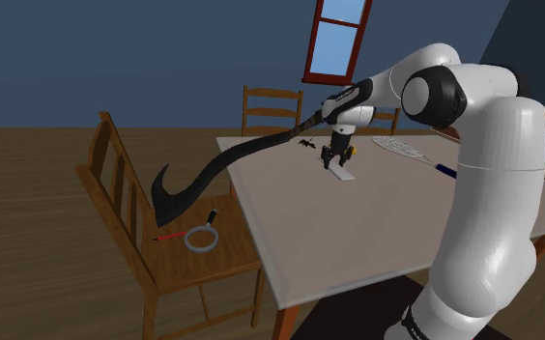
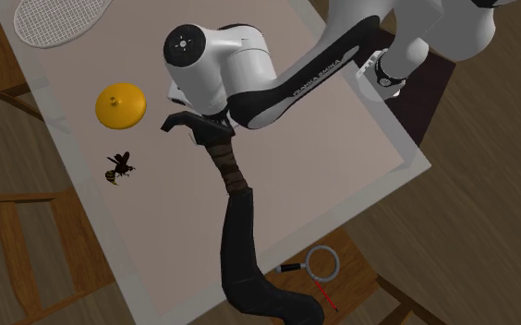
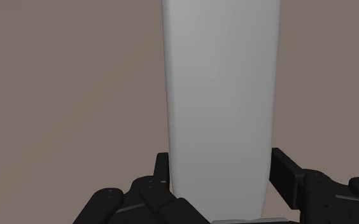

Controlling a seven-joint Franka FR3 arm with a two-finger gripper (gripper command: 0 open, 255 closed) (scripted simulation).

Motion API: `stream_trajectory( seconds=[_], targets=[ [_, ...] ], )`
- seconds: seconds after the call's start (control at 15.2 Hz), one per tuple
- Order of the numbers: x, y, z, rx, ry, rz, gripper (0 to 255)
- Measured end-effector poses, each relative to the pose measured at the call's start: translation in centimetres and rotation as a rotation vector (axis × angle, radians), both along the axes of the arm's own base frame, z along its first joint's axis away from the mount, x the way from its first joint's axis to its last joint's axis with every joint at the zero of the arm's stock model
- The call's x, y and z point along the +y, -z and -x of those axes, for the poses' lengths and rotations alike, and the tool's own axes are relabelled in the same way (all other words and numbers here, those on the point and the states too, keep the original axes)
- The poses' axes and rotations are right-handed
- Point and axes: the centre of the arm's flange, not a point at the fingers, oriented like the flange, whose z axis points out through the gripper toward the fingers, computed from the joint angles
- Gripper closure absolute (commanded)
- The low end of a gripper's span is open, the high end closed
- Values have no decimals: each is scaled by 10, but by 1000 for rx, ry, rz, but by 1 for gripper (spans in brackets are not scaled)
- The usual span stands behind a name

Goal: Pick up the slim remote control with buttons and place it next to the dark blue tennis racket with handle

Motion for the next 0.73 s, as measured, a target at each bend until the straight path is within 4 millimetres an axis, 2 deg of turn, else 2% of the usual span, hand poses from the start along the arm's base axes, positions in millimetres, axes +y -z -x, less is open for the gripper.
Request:
stream_trajectory(
  seconds=[0.73],
  targets=[
    [0,-58,-1,0,0,0,255]
  ],
)
